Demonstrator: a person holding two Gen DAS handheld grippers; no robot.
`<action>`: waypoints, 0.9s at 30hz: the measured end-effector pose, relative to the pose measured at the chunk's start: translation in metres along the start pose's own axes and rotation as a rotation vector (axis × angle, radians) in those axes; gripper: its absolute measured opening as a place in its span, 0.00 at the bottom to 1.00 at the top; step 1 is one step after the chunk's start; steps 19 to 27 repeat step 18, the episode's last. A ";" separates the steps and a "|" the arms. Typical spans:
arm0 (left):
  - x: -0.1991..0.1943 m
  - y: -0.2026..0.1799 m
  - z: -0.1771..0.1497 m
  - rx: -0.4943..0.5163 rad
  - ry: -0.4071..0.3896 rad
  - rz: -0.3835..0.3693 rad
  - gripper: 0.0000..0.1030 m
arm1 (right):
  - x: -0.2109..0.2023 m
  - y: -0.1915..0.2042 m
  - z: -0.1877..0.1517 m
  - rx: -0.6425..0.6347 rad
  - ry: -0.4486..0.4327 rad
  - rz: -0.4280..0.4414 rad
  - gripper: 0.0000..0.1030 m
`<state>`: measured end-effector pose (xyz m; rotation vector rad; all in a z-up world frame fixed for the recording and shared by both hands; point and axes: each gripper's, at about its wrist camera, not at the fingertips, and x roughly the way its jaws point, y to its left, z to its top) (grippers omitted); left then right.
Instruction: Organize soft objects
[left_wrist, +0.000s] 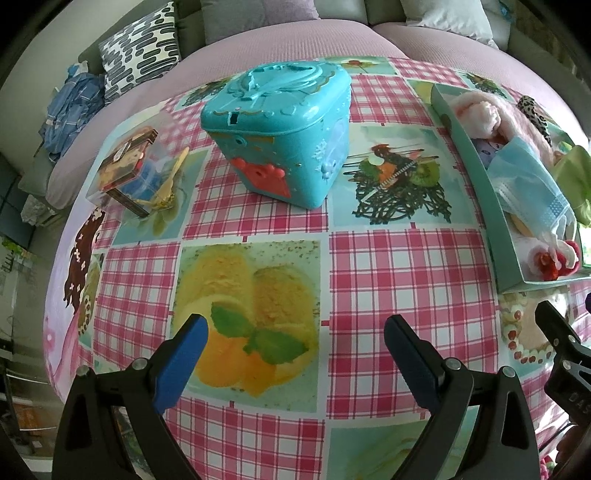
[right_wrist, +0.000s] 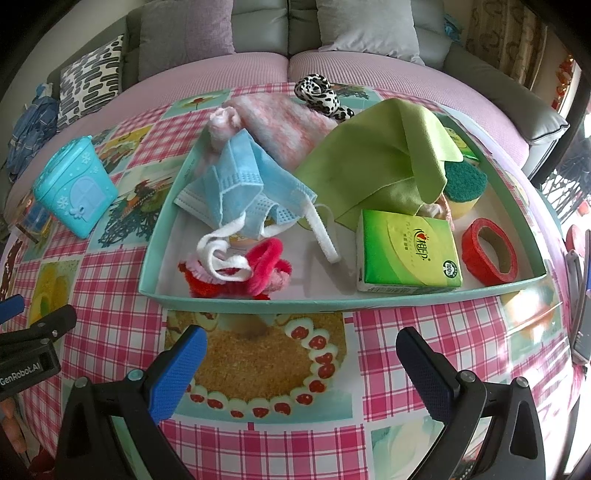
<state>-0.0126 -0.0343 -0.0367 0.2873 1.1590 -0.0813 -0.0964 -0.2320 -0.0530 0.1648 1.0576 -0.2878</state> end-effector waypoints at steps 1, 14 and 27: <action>0.000 0.000 0.000 -0.001 0.001 -0.001 0.93 | 0.000 0.000 0.000 0.002 -0.001 -0.001 1.00; -0.011 0.001 0.000 -0.022 -0.045 -0.015 0.93 | 0.000 -0.001 0.000 0.007 -0.004 -0.002 1.00; -0.012 0.001 0.000 -0.026 -0.046 -0.015 0.93 | 0.000 -0.002 0.000 0.007 -0.002 -0.003 1.00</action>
